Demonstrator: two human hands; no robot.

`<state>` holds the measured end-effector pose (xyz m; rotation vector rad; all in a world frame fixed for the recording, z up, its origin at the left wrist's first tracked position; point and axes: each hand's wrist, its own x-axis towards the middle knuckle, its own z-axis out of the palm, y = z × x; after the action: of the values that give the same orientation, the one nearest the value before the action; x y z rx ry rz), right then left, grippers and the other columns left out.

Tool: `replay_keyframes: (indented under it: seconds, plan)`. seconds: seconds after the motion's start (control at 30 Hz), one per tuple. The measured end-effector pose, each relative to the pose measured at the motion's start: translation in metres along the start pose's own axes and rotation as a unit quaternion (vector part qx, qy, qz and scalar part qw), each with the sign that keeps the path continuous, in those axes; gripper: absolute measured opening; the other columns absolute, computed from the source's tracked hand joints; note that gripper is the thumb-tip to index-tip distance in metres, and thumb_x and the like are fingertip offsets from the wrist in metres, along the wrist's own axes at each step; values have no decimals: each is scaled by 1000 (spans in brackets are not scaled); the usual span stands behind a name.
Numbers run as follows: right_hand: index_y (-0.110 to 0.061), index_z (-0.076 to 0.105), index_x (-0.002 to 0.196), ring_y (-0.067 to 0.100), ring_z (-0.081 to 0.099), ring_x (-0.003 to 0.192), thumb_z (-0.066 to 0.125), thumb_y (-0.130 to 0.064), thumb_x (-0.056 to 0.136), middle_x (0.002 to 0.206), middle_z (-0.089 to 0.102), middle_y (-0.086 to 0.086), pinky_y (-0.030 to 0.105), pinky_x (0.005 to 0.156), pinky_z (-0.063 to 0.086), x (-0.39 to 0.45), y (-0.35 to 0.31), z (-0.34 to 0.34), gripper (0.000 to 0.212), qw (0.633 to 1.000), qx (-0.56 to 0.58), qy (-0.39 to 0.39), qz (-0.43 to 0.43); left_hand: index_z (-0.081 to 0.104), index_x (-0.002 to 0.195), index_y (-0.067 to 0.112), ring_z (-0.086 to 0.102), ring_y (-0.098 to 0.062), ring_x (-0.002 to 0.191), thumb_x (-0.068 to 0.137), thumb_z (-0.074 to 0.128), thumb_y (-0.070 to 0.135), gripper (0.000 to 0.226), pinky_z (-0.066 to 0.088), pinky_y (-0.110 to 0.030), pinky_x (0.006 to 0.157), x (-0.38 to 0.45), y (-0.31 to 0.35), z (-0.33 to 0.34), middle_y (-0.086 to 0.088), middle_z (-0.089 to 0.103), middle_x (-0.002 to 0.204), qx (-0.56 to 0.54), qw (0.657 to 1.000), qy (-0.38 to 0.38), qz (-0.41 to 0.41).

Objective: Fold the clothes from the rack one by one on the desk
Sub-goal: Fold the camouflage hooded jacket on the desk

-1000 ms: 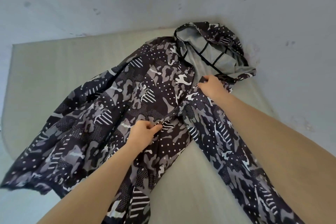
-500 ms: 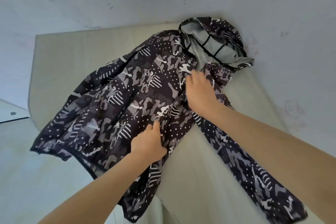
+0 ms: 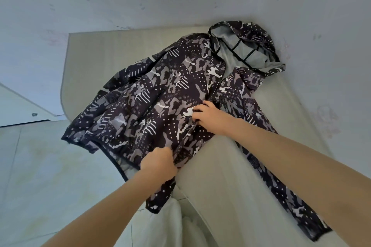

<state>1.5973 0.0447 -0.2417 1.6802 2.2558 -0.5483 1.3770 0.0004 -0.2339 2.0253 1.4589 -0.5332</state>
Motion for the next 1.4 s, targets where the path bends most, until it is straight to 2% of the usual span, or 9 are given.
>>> replay_keyframes:
  seconds: [0.23, 0.43, 0.53, 0.7, 0.87, 0.93, 1.07, 1.23, 1.4]
  plan:
    - [-21, 50, 125, 38, 17, 143, 34, -20, 102, 145, 36, 8, 52, 118, 11, 17, 4, -11, 28, 999, 26, -11, 30, 54, 101, 12, 54, -20, 84, 81, 52, 7, 21, 49, -27, 67, 13, -40, -28, -4, 54, 99, -53, 998, -34, -5]
    - [-15, 48, 126, 31, 35, 127, 34, -13, 101, 131, 45, 9, 45, 108, 32, 41, -3, -35, 28, 994, 65, 46, 80, 53, 107, 13, 55, -26, 76, 89, 41, 1, 25, 47, -36, 66, 23, -58, -63, -1, 54, 82, -43, 987, 150, -29]
    - [-15, 49, 127, 33, 42, 116, 34, -20, 102, 124, 49, 10, 44, 98, 41, 52, -3, -43, 30, 991, 82, 58, 92, 48, 99, 12, 56, -26, 73, 94, 35, 7, 15, 47, -37, 65, 30, -65, -64, -3, 55, 78, -40, 982, 181, -22]
    - [-12, 55, 118, 24, 53, 97, 42, -16, 100, 110, 58, 8, 34, 85, 46, 66, 5, -44, 23, 983, 124, 91, 102, 49, 100, 21, 57, -11, 75, 92, 52, 45, 26, 49, -27, 64, 35, -95, -51, 4, 58, 88, -71, 994, 86, 13]
    - [-12, 58, 110, 12, 49, 73, 52, -16, 96, 98, 60, 4, 25, 67, 38, 75, 8, -28, 15, 981, 129, 83, 119, 63, 93, 21, 63, -8, 79, 88, 68, 33, 14, 51, -20, 68, 39, -130, -52, 3, 67, 88, -165, 985, -47, 24]
    - [-12, 59, 112, 16, 52, 82, 53, -16, 96, 103, 60, 6, 25, 70, 39, 77, 10, -21, 17, 982, 121, 76, 121, 63, 94, 21, 64, -10, 84, 88, 67, 32, 13, 53, -26, 78, 47, -135, -52, 4, 67, 91, -175, 983, -47, 32]
    - [-13, 61, 111, 24, 52, 104, 54, -13, 95, 112, 56, 9, 31, 85, 47, 80, 17, -8, 18, 983, 106, 78, 126, 56, 105, 25, 59, -12, 88, 91, 60, 43, 24, 50, -27, 80, 57, -127, -42, 6, 61, 96, -57, 998, -21, 11]
    - [-15, 65, 113, 15, 55, 93, 51, 2, 89, 116, 59, 4, 24, 85, 47, 72, 31, -16, 32, 972, 205, 50, 107, 51, 115, 21, 61, -22, 97, 96, 50, 34, 24, 43, -32, 76, 65, -94, -43, 1, 59, 104, 177, 984, 27, -5]
    - [-14, 67, 103, 12, 58, 102, 44, 11, 85, 110, 60, 0, 20, 95, 42, 44, 64, -43, 38, 931, 271, 192, 152, 41, 121, 18, 61, -22, 102, 92, 54, 18, 32, 45, -32, 74, 80, -46, -55, 2, 58, 111, 209, 966, 146, 53]
